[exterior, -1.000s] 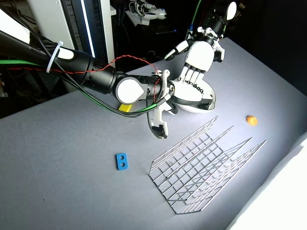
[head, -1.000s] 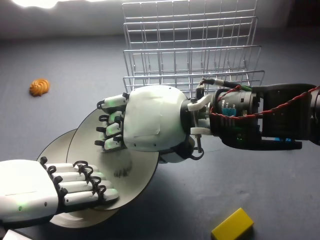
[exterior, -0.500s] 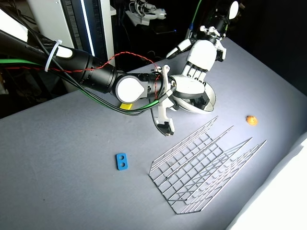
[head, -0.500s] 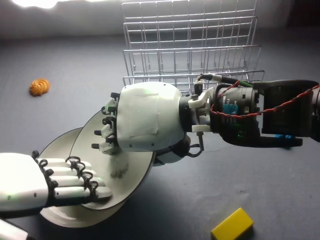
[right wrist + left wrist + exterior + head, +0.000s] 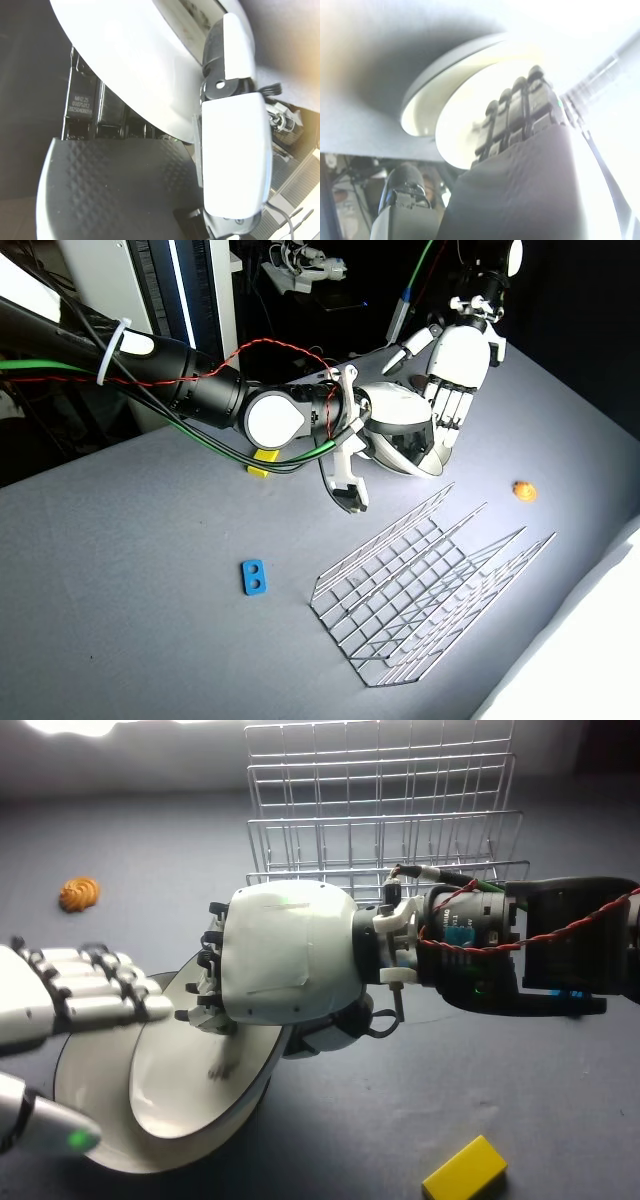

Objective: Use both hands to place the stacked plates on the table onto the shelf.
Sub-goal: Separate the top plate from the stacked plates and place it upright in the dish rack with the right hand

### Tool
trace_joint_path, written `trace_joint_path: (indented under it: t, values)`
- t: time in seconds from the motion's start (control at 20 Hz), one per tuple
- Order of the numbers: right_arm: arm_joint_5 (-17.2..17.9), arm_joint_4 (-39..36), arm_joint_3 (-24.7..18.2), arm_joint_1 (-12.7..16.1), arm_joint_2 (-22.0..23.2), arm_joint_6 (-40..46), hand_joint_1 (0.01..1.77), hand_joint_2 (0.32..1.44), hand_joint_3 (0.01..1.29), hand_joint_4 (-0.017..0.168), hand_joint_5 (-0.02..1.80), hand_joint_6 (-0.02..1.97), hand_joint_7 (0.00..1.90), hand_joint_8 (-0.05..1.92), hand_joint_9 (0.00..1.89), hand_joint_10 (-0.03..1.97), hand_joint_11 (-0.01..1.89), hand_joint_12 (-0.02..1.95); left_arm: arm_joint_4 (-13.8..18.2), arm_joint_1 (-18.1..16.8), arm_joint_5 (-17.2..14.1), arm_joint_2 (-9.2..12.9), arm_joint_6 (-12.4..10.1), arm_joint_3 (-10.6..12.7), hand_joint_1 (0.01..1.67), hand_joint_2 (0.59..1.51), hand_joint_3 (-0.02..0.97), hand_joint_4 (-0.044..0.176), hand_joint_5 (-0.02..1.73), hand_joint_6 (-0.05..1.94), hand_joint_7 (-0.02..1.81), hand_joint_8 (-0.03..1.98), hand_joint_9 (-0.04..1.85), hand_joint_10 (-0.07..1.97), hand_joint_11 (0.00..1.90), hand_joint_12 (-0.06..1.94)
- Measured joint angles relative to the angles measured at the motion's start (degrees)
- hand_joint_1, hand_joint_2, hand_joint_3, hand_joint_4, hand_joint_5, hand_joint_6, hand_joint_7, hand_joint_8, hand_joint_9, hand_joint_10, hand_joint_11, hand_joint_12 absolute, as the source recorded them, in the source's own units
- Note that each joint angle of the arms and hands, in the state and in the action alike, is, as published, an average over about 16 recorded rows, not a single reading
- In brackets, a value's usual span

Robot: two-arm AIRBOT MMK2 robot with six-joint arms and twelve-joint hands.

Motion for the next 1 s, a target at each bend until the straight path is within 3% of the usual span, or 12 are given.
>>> trace_joint_path:
  t: [0.5,1.0]
  values:
    - [-3.68,6.67,-10.25,3.4,8.1,-1.67,1.14,0.98,0.02,0.01,0.93,0.82,1.06,0.74,1.3,0.04,0.92,0.95,-3.57,-1.75,-1.34,0.07,-0.3,5.89,0.02,1.083,0.02,0.005,0.02,0.01,0.01,0.0,0.02,0.01,0.01,0.01]
    - [-6.45,17.06,-21.23,7.55,19.0,-5.57,1.18,0.99,0.02,0.016,1.0,0.91,1.1,0.81,1.31,0.03,0.91,0.97,-3.95,-2.35,-2.41,0.61,-0.8,8.81,0.02,1.082,0.02,0.004,0.02,0.01,0.02,0.0,0.02,0.01,0.01,0.01]
